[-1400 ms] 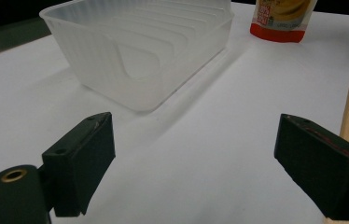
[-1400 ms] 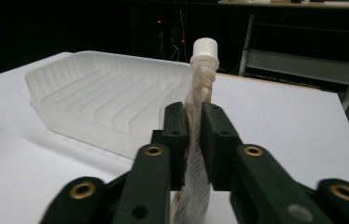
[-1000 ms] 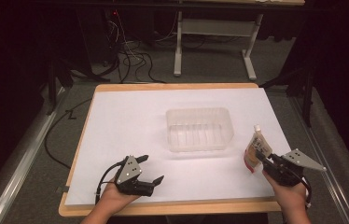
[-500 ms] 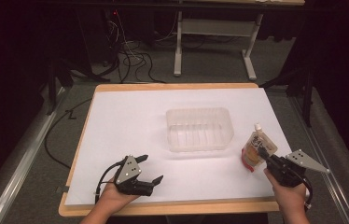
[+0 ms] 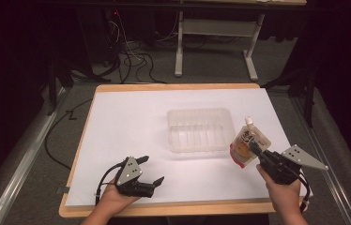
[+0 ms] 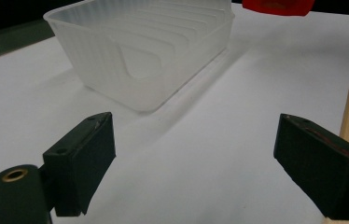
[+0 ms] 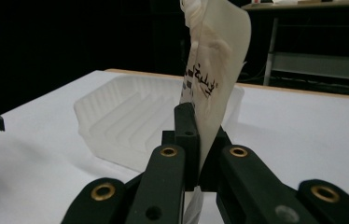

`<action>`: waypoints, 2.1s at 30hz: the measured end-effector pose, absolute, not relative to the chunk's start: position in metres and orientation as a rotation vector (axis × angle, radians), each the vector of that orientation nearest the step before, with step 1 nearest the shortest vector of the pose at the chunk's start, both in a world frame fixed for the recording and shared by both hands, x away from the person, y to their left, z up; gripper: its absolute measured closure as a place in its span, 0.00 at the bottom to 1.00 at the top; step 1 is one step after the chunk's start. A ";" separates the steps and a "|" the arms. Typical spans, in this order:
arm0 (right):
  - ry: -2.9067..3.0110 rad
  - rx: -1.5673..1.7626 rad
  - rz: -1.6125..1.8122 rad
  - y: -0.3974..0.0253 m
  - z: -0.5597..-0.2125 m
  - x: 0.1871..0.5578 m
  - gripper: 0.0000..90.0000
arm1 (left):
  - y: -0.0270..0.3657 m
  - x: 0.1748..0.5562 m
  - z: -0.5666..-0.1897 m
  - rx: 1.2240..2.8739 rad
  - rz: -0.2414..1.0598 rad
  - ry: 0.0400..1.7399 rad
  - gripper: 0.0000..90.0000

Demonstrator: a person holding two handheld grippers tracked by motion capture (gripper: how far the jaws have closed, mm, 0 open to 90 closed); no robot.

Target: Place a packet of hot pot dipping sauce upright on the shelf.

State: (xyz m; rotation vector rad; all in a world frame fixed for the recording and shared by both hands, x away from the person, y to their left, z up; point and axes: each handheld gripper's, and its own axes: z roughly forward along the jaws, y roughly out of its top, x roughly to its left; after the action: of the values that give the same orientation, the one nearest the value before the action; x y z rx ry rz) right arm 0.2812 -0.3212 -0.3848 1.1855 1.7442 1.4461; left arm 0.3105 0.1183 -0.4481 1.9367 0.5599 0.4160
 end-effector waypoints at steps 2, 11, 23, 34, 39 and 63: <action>1.739 1.183 1.456 -0.317 -0.380 0.286 1.00 | 0.119 0.310 -0.447 1.936 0.420 0.558 0.15; 1.728 1.174 1.469 -0.303 -0.366 0.304 1.00 | 0.117 0.309 -0.448 1.935 0.413 0.551 0.15; 1.727 1.193 1.462 -0.299 -0.357 0.318 1.00 | 0.117 0.309 -0.446 1.931 0.427 0.550 0.15; 1.765 1.233 1.415 -0.292 -0.360 0.329 1.00 | 0.119 0.309 -0.446 1.923 0.431 0.550 0.15; 1.792 1.240 1.401 -0.286 -0.363 0.333 1.00 | 0.119 0.309 -0.445 1.922 0.431 0.548 0.15; 1.815 1.253 1.373 -0.276 -0.364 0.334 1.00 | 0.121 0.309 -0.444 1.918 0.430 0.543 0.15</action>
State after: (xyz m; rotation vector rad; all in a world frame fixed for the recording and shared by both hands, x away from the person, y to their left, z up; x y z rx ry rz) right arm 0.3336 -0.2760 -0.3636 1.2528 1.8148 1.3734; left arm 0.3090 0.1205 -0.4443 1.9183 0.5426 0.4298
